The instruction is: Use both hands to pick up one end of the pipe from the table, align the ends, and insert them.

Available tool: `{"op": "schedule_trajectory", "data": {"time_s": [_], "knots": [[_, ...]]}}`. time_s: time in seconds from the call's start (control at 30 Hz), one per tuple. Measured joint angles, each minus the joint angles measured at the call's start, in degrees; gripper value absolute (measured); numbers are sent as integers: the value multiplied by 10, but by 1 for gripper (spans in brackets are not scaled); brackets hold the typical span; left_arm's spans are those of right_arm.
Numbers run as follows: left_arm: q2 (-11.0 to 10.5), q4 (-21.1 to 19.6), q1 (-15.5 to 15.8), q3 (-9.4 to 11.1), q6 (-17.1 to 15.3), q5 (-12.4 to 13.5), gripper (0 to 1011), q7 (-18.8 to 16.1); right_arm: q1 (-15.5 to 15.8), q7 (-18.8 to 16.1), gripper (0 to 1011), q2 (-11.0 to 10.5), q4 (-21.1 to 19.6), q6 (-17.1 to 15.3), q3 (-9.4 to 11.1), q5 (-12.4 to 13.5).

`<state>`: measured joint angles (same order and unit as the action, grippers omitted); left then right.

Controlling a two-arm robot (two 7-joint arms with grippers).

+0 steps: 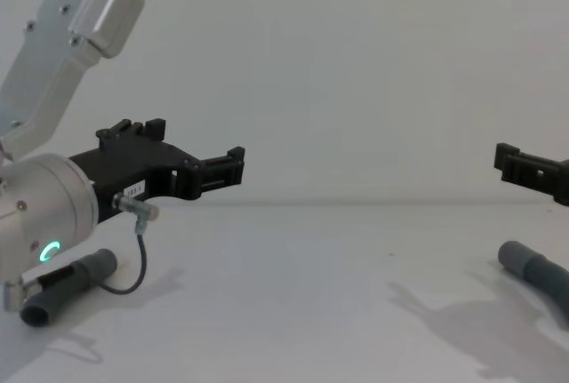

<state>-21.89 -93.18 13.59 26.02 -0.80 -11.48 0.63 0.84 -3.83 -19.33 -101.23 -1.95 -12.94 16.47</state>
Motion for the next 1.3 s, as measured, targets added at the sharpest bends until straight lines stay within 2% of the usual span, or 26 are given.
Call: {"op": "schedule_trajectory", "data": {"time_s": [1.3], "knots": [[0,0,0,0,0,0,1001,0,0,0,1000,0,0,0,0,0]]}}
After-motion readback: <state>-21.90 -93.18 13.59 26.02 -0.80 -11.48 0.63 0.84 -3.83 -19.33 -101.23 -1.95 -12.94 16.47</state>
